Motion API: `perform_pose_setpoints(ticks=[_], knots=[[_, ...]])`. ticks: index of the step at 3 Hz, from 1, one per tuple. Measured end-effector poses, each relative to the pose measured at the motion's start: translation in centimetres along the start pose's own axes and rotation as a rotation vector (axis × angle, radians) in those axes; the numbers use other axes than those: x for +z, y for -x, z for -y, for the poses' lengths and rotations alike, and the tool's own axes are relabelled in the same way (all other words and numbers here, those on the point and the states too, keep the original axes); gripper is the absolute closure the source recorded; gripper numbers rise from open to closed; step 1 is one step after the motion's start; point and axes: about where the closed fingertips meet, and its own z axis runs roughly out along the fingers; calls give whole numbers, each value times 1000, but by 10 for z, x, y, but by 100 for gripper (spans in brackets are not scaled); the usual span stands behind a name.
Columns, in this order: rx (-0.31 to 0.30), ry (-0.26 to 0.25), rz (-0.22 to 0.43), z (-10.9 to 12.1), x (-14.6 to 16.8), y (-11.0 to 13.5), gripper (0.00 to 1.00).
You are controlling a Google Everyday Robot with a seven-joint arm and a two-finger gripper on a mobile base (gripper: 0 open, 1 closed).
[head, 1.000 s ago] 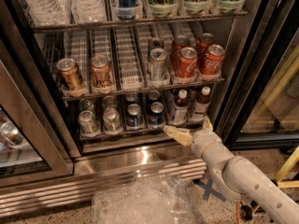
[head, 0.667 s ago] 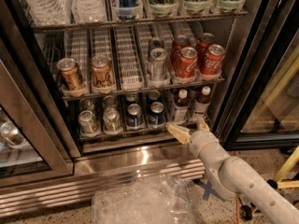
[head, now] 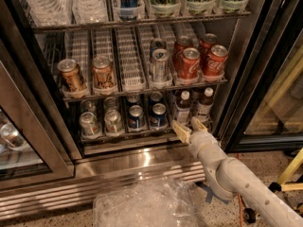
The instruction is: Pick blue plastic bottle from bottom shelf of fridge
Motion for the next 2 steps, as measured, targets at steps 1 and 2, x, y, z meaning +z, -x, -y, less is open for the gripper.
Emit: perform_pose_setpoints(ticks=[1, 2], knots=[[-12, 5, 2, -2, 9, 0, 38], [-18, 16, 5, -3, 22, 0, 39]])
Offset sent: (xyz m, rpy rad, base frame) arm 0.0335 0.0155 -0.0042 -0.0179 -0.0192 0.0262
